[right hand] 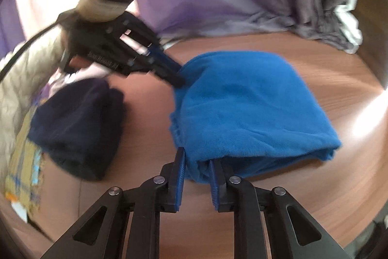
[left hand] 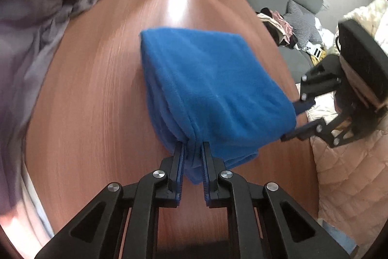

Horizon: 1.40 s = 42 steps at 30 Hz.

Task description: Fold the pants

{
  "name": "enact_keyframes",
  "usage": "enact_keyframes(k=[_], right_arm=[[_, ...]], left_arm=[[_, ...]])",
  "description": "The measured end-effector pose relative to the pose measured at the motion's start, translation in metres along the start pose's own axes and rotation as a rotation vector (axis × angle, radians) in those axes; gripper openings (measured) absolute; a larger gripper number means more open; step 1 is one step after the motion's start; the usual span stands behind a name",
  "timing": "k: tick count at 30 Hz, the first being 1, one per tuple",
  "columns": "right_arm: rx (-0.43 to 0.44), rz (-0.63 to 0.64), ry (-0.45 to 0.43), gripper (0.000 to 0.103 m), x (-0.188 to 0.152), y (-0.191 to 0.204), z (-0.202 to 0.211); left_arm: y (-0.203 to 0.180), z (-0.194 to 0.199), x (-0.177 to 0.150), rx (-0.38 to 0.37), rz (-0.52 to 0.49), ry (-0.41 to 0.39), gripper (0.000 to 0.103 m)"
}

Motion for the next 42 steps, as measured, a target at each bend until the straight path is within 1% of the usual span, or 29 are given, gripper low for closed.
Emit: enact_keyframes(k=[3,4,6,8,9,11,13,14,15,16,17,18,19,20,21,22,23,24,25,26,28,30,32,36,37,38,40,42], right_arm=[[0.052,0.047,0.108,0.017,-0.013,0.012,-0.021],[0.079,0.059,0.151,0.015,-0.018,0.017,-0.029],[0.084,0.102,0.203,0.014,-0.025,0.025,-0.037],[0.121,0.126,0.269,0.011,-0.035,0.032,-0.047],[0.126,0.127,0.284,0.01,-0.037,0.033,-0.05],[0.143,0.149,0.303,0.01,-0.04,0.037,-0.051],[0.164,0.19,0.292,0.011,-0.04,0.045,-0.045],[0.185,0.224,0.281,0.011,-0.039,0.05,-0.039],[0.213,0.248,0.262,0.011,-0.037,0.055,-0.033],[0.236,0.259,0.224,0.011,-0.033,0.057,-0.025],[0.249,0.266,0.155,0.011,-0.025,0.057,-0.011],[0.253,0.269,0.112,0.011,-0.021,0.056,-0.003],[0.246,0.27,0.042,0.011,-0.012,0.052,0.01],[0.23,0.26,0.0,0.012,-0.007,0.048,0.018],[0.204,0.242,-0.038,0.02,-0.001,0.043,0.023],[0.172,0.227,-0.061,0.034,0.003,0.035,0.026],[0.129,0.211,-0.071,0.036,0.006,0.029,0.025],[0.099,0.2,-0.075,0.036,0.007,0.026,0.024],[0.087,0.199,-0.074,0.036,0.008,0.024,0.022],[0.067,0.208,-0.071,0.036,0.007,0.026,0.02],[0.014,0.258,-0.076,0.036,0.005,0.032,0.018],[-0.005,0.264,-0.073,0.036,0.007,0.032,0.014],[-0.014,0.235,-0.069,0.036,0.01,0.027,0.012],[-0.052,0.192,-0.061,0.036,0.014,0.013,0.011],[-0.07,0.173,-0.062,0.036,0.016,0.008,0.01],[-0.084,0.16,-0.064,0.036,0.018,0.004,0.011],[-0.12,0.139,-0.062,0.036,0.019,-0.004,0.01],[-0.162,0.12,-0.043,0.036,0.018,-0.014,0.006]], left_arm=[[0.012,-0.009,-0.017,0.017,0.06,0.047,0.012],[0.015,-0.01,-0.021,0.019,0.08,0.05,0.012],[0.018,-0.01,-0.025,0.033,0.109,0.045,0.012],[0.021,-0.009,-0.03,0.049,0.137,0.042,0.011],[0.021,-0.009,-0.033,0.063,0.141,0.054,0.011],[0.021,-0.014,-0.044,0.133,0.138,0.11,0.011],[0.012,-0.015,-0.049,0.159,0.128,0.135,0.011],[0.005,-0.012,-0.048,0.165,0.126,0.129,0.012],[-0.003,-0.006,-0.046,0.176,0.122,0.102,0.013],[-0.012,0.003,-0.042,0.188,0.126,0.052,0.019],[-0.02,0.012,-0.04,0.195,0.13,-0.001,0.029],[-0.027,0.02,-0.037,0.196,0.13,-0.05,0.034],[-0.033,0.029,-0.035,0.2,0.135,-0.103,0.038],[-0.037,0.035,-0.033,0.191,0.137,-0.139,0.038],[-0.039,0.037,-0.032,0.178,0.14,-0.16,0.038],[-0.037,0.039,-0.032,0.179,0.153,-0.168,0.038],[-0.033,0.039,-0.032,0.185,0.161,-0.165,0.037],[-0.028,0.037,-0.031,0.191,0.166,-0.159,0.037],[-0.023,0.035,-0.029,0.191,0.171,-0.155,0.037],[-0.017,0.033,-0.028,0.18,0.175,-0.154,0.037],[-0.01,0.028,-0.025,0.176,0.176,-0.15,0.037],[-0.006,0.017,-0.02,0.176,0.168,-0.129,0.037],[-0.004,0.01,-0.023,0.154,0.161,-0.114,0.036],[0.003,0.0,-0.017,0.08,0.17,-0.107,0.036],[0.002,-0.003,-0.017,0.071,0.171,-0.101,0.034],[0.002,-0.006,-0.017,0.048,0.173,-0.091,0.023],[0.0,-0.008,-0.019,0.026,0.175,-0.082,0.011],[-0.007,-0.002,-0.021,0.008,0.164,-0.087,0.01]])
Point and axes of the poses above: each gripper's, at about its wrist camera, not at the fingertips, and z roughly against the way its jaws point, y to its left, x to its top, the point moved 6 cm from there along -z, roughly the way its jaws point, and after that the axes turned 5 degrees about -x, right-handed, at the moved point
